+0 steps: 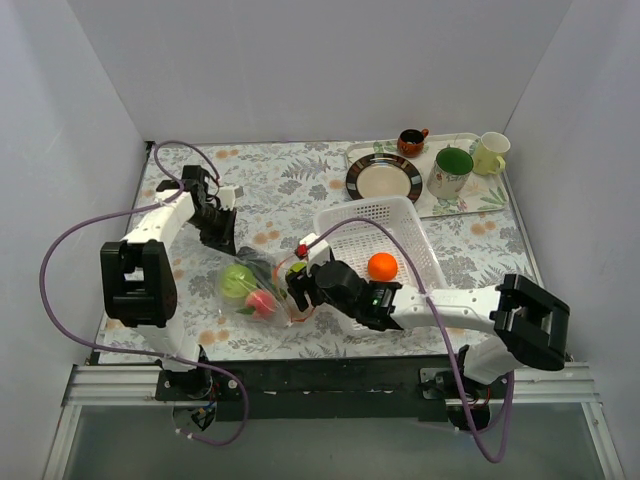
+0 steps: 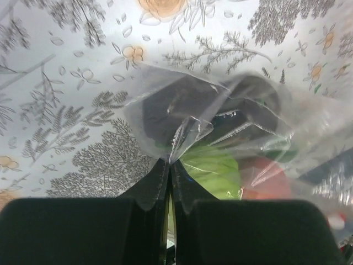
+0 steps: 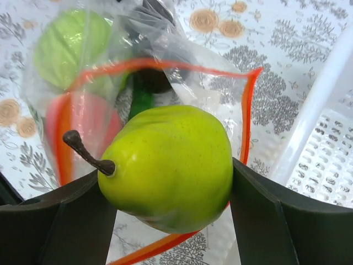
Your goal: Open the zip-top bag and remove the fake food
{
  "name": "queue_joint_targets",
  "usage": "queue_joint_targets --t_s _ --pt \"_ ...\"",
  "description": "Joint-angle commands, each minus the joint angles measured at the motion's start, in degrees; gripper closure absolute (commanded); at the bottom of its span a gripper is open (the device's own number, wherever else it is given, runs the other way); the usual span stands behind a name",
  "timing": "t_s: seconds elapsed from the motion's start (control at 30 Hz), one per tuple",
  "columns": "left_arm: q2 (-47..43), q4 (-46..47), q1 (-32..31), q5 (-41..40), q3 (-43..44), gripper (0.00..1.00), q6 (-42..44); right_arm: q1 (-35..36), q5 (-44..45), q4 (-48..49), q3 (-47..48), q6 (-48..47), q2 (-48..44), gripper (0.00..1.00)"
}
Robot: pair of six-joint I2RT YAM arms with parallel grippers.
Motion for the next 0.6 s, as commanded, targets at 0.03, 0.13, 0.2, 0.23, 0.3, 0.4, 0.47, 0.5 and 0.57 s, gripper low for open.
queue_joint_targets --t_s 0.03,0.13,0.2,0.23,0.3,0.4,0.47,0.5,0.57 --pt "-6.9 1.5 -2.3 2.7 -5.5 1.0 1.9 0.4 -1.4 5.4 -3.4 -0.2 4.5 0.51" --pt "-8.1 0.2 -3.1 4.4 -6.3 1.0 2.4 0.4 -1.3 8.5 -1.2 0.0 8.5 0.53" --pt "-8.8 0.0 -3.3 3.1 -6.7 1.0 2.9 0.6 0.3 5.3 1.5 -0.8 9.4 0.6" --pt "-9.3 0.3 -3.3 2.3 -6.9 1.0 3.2 0.6 2.1 4.0 4.0 -1.7 8.9 0.62" --pt "-9.6 0.9 -3.2 -0.7 -7.2 1.0 4.9 0.6 4.0 1.9 5.4 -3.8 7.1 0.64" --pt "-9.5 2.8 -3.3 -6.4 -7.5 1.0 7.0 0.4 7.7 -2.5 6.6 -7.0 1.2 0.65" --pt "-8.2 3.8 -3.3 -8.6 -6.4 1.0 7.7 0.0 9.8 -6.4 7.4 -8.8 -3.3 0.64" --pt "-7.5 3.8 -3.3 -9.1 -5.4 1.0 7.7 0.0 10.2 -7.4 7.4 -9.3 -4.8 0.64" --pt "-5.5 3.6 -3.3 -9.2 -2.4 1.0 7.2 -0.2 12.3 -10.2 7.3 -10.3 -8.9 0.64"
